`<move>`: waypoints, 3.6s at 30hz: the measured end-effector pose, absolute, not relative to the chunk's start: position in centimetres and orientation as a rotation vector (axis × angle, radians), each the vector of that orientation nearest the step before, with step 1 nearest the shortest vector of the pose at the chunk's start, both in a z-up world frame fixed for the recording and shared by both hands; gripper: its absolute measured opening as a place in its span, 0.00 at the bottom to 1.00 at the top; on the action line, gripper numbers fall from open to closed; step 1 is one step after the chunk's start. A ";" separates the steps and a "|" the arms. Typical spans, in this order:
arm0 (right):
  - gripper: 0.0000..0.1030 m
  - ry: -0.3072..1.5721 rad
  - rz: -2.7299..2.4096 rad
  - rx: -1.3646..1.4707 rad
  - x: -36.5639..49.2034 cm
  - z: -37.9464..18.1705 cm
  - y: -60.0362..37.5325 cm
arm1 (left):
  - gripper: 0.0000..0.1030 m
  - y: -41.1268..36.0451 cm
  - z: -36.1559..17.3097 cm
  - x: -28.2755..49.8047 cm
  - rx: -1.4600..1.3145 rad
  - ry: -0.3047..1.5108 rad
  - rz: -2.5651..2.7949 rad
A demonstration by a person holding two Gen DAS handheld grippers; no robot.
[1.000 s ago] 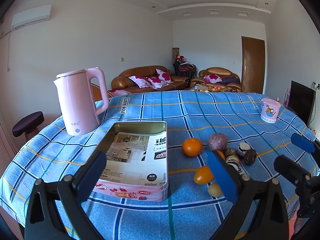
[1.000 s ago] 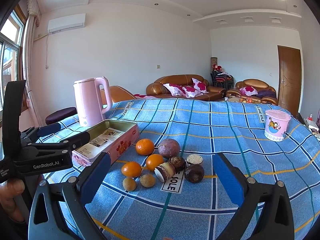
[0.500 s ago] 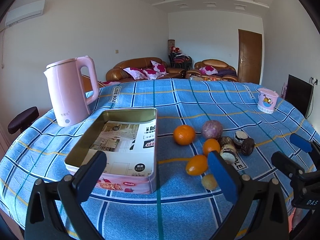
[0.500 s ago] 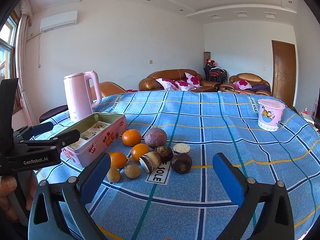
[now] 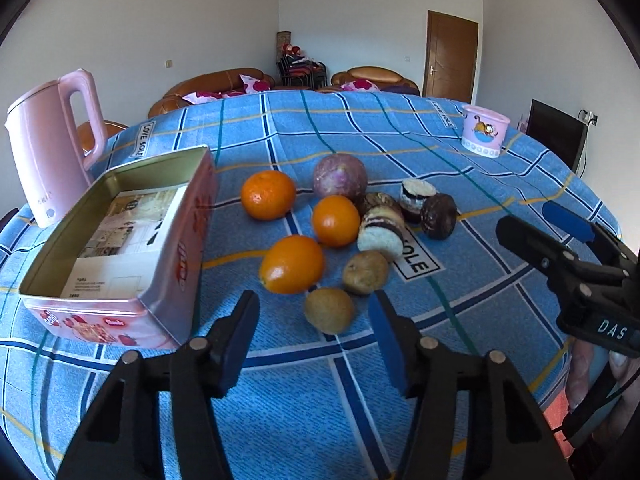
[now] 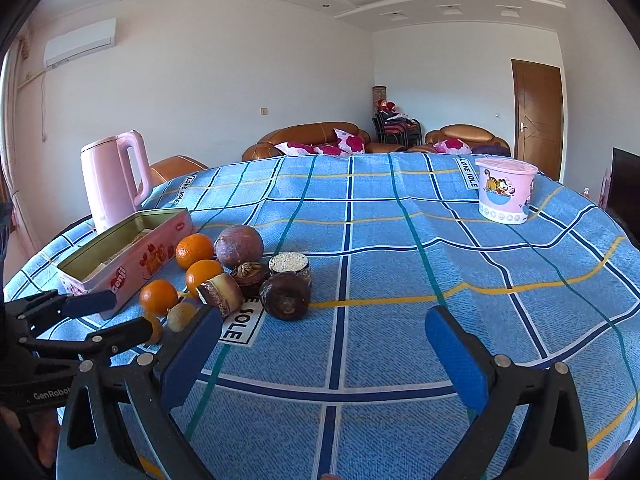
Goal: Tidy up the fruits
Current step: 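Grasp the brown kiwi with the left tool while the right tool grasps the dark purple fruit, then carry the kiwi in the left tool while the right tool carries the purple fruit to the tin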
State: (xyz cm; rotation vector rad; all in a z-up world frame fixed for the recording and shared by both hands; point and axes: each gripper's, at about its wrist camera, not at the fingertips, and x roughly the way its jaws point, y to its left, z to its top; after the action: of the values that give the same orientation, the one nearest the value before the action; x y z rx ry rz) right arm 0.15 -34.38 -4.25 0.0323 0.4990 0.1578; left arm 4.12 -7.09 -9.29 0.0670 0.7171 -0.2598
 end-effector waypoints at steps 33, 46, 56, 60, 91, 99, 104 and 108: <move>0.39 0.786 0.324 0.002 7.3 -5.7 -31.6 | 0.28 -4.2 -8.0 6.2 0.031 0.621 -0.195; 0.38 0.684 0.328 0.012 6.0 -4.6 -32.1 | 0.28 -4.2 -8.4 6.1 0.032 0.628 -0.192; 0.38 0.586 0.348 0.009 4.8 -3.9 -32.2 | 0.28 -4.2 -8.4 6.0 0.036 0.622 -0.191; 0.38 0.551 0.356 0.004 4.3 -3.7 -32.2 | 0.28 -4.2 -8.3 5.8 0.047 0.609 -0.187; 0.38 0.368 0.392 -0.042 1.2 -3.0 -32.0 | 0.28 -5.4 -7.6 3.9 0.119 0.481 -0.186; 0.38 0.305 0.397 -0.052 0.2 -2.8 -32.0 | 0.28 -5.4 -7.1 3.4 0.129 0.435 -0.168; 0.38 0.287 0.404 -0.062 -0.2 -2.7 -32.0 | 0.28 -5.2 -6.9 3.5 0.129 0.436 -0.154; 0.38 0.305 0.398 -0.074 0.1 -2.6 -31.8 | 0.28 -4.7 -6.6 3.5 0.125 0.445 -0.136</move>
State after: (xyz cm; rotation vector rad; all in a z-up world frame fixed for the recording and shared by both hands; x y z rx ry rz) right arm 0.12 -31.78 -2.60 -0.0735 0.3051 0.3980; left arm 3.49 -4.68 -6.61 0.1247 0.4451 -0.1362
